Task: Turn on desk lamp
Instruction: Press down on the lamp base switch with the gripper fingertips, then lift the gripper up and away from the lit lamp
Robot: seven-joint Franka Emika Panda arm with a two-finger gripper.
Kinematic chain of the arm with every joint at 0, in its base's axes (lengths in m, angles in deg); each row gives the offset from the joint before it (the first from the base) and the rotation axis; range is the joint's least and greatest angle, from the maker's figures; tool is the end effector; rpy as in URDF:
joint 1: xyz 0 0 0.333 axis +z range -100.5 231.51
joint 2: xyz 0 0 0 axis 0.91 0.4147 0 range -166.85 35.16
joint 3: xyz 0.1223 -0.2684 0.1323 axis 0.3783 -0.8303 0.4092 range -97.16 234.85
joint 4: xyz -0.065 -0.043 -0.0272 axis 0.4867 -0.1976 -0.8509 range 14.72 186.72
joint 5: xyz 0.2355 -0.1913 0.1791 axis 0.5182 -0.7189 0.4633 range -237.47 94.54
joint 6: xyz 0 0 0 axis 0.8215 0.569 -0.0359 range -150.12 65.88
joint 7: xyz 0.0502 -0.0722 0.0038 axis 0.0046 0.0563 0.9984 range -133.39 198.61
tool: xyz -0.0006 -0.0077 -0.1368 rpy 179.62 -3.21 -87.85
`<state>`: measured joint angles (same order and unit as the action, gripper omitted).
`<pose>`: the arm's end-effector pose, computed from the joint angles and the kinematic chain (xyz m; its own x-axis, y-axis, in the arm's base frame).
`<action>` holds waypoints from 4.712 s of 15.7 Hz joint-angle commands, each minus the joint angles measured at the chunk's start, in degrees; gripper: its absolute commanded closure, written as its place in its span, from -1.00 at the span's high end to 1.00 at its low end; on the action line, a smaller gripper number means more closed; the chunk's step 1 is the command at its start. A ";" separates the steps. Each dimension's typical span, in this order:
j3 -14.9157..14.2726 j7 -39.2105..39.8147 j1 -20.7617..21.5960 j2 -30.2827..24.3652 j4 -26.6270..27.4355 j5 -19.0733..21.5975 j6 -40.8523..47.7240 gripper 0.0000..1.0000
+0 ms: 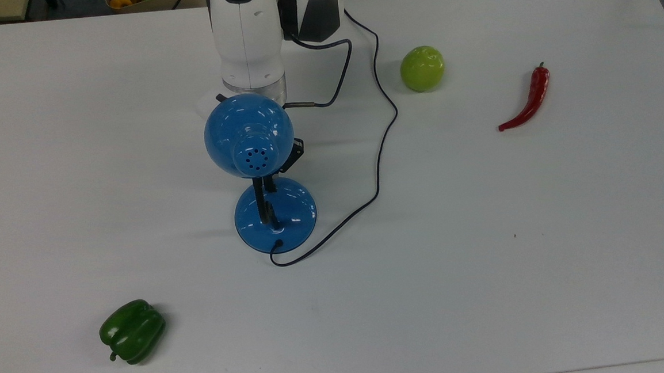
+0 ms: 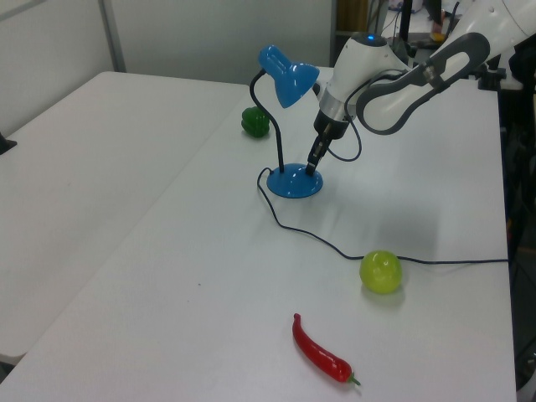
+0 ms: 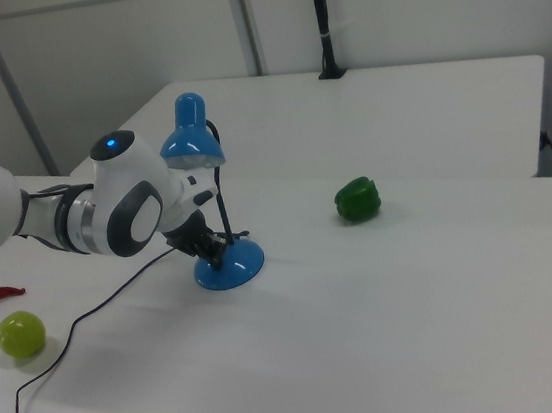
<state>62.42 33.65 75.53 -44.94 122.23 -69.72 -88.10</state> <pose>0.6299 0.0442 0.3393 0.9328 0.0708 0.3533 0.0667 -0.9975 0.0237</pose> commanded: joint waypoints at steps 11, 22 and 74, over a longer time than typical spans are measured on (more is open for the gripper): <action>-0.08 0.37 0.43 0.63 0.19 -0.25 -4.69 -1.00; 0.01 0.54 0.43 1.34 0.28 -0.34 -4.78 -1.00; 1.59 -8.95 -4.41 -23.36 -21.95 3.96 65.36 1.00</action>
<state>62.90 26.40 72.00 -69.47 102.93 -66.85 -23.88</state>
